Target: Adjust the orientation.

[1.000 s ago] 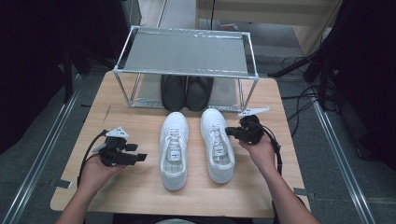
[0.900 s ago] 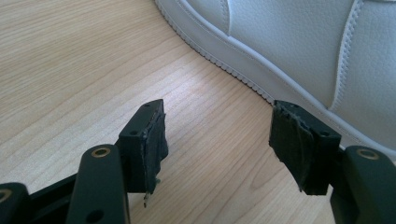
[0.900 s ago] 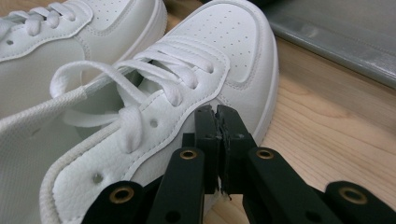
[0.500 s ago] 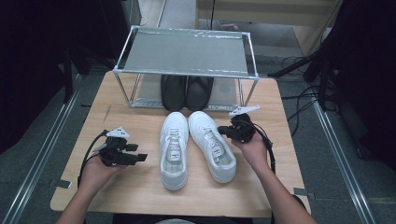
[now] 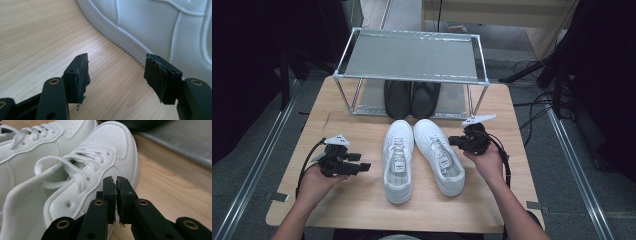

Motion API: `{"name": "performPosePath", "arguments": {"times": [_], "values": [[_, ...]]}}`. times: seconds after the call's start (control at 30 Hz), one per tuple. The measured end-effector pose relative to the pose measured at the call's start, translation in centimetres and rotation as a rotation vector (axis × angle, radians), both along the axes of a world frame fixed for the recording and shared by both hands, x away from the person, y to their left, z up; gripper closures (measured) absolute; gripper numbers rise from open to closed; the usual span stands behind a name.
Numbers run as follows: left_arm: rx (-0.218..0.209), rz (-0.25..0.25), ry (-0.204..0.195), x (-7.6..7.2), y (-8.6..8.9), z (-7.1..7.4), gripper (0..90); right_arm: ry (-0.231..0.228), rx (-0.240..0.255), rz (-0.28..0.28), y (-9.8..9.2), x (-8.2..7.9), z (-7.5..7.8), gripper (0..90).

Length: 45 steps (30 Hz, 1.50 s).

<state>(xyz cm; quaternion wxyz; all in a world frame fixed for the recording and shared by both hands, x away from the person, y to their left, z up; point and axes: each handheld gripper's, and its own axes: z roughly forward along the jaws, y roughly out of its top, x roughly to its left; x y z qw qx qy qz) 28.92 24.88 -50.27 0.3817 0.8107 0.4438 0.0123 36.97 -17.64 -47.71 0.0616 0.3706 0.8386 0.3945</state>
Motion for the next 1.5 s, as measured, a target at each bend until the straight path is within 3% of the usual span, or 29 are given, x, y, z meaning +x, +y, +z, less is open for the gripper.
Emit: {"name": "performPosePath", "arguments": {"times": [0.13, 0.2, 0.3, 0.33, 0.37, 0.5, 0.6, 0.87, 1.13, 1.23, 1.5], "values": [[-0.012, -0.018, 0.002, 0.3, -0.4, 0.1, 42.0, 0.002, 0.0, 0.0, -0.4, -0.7, 0.1, 86.6], [-0.005, -0.027, -0.028, 0.2, -0.5, 0.5, 51.3, -0.001, 0.005, 0.003, -0.7, -1.0, 0.1, 86.4], [-0.062, -0.045, -0.081, 0.0, -0.6, 1.3, 67.9, -0.001, 0.011, 0.004, -0.9, -1.4, 0.2, 86.0], [-0.062, -0.045, -0.081, 0.0, -0.6, 1.3, 71.1, -0.001, 0.011, 0.004, -0.9, -1.4, 0.2, 86.0], [-0.115, -0.067, -0.064, 0.2, -0.5, 1.4, 73.5, -0.001, 0.009, 0.003, -1.0, -1.5, 0.2, 86.0], [-0.102, -0.088, -0.041, 0.7, -0.8, 1.2, 80.7, 0.002, 0.014, -0.001, -1.2, -1.7, 0.2, 86.0], [-0.092, -0.103, -0.038, 1.0, -1.1, 1.1, 82.7, 0.001, 0.015, -0.002, -1.4, -2.0, 0.2, 86.0], [-0.079, -0.148, 0.014, 2.2, -2.2, 0.3, 89.9, 0.005, 0.013, -0.007, -2.0, -2.8, 0.1, 86.0], [-0.051, -0.188, 0.06, 3.1, -3.6, -0.4, 90.0, 0.015, 0.012, -0.016, -2.2, -3.3, -0.1, 86.1], [-0.025, -0.195, 0.053, 3.1, -4.0, -0.3, 90.0, 0.013, 0.011, -0.022, -2.1, -3.4, -0.2, 86.3], [-0.028, -0.203, 0.06, 3.1, -4.2, -0.4, 90.0, 0.009, 0.01, -0.031, -1.9, -3.5, -0.3, 86.2]]}}
